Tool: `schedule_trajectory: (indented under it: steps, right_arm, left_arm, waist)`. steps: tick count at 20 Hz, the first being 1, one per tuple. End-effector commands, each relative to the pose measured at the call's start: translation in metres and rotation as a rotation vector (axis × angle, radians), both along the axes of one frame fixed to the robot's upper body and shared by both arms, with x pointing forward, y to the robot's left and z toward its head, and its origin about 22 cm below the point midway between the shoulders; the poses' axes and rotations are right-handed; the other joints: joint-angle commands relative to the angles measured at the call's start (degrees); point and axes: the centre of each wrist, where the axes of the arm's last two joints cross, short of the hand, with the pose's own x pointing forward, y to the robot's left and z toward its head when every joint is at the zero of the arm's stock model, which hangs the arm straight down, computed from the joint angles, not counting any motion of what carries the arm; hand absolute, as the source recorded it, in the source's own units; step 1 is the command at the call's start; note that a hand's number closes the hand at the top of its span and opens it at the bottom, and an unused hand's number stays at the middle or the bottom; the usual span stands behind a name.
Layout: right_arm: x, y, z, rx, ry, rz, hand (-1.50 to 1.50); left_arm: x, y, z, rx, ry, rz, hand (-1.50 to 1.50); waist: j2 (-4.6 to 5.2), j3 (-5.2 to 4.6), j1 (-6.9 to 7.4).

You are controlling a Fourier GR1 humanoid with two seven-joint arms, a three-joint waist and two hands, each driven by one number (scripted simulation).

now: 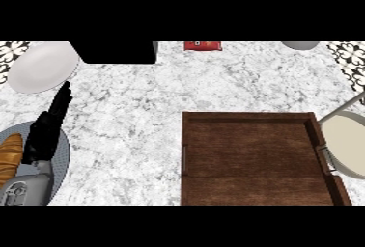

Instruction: Pick the can from the tray and place it in the tiered basket

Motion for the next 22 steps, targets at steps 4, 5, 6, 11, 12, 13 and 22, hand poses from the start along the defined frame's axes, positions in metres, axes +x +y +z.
schedule_trajectory:
  steps: [4, 5, 6, 11, 12, 13, 22]
  right_arm:
    - [0.008, -0.005, -0.052, 0.152, 0.12, -0.006, -1.5]
    - [0.007, -0.029, -0.034, 0.179, 0.044, -0.006, -1.5]
    - [0.0, -0.021, -0.054, 0.22, 0.019, -0.012, -1.5]
    - [-0.007, -0.031, -0.033, 0.28, -0.144, -0.007, -1.5]
    - [-0.017, -0.037, -0.028, 0.288, -0.17, -0.009, -1.5]
    - [-0.016, -0.047, -0.01, 0.273, -0.213, -0.006, -1.5]
    - [-0.084, -0.109, 0.028, 0.435, -0.252, -0.184, -1.5]
  left_arm:
    - [-0.001, -0.014, -0.005, -0.001, 0.001, 0.007, 0.0]
    - [0.005, -0.003, 0.003, -0.003, 0.002, -0.009, 0.0]
    - [-0.006, -0.011, -0.009, -0.001, 0.006, -0.003, 0.0]
    - [-0.007, 0.003, 0.007, -0.003, 0.004, 0.006, 0.0]
    - [-0.002, 0.001, 0.0, 0.003, 0.006, -0.001, 0.0]
    - [-0.006, 0.016, 0.008, -0.001, -0.001, 0.002, 0.0]
    - [-0.005, -0.002, 0.001, 0.021, 0.001, 0.026, 0.0]
  waist:
    - [0.98, 0.99, 0.35]
    - [1.0, 1.0, 0.34]
    - [0.93, 1.0, 0.23]
    - [0.87, 0.99, 0.2]
    - [0.88, 0.98, -0.1]
    - [0.89, 0.99, 0.18]
    - [0.75, 1.02, -0.87]
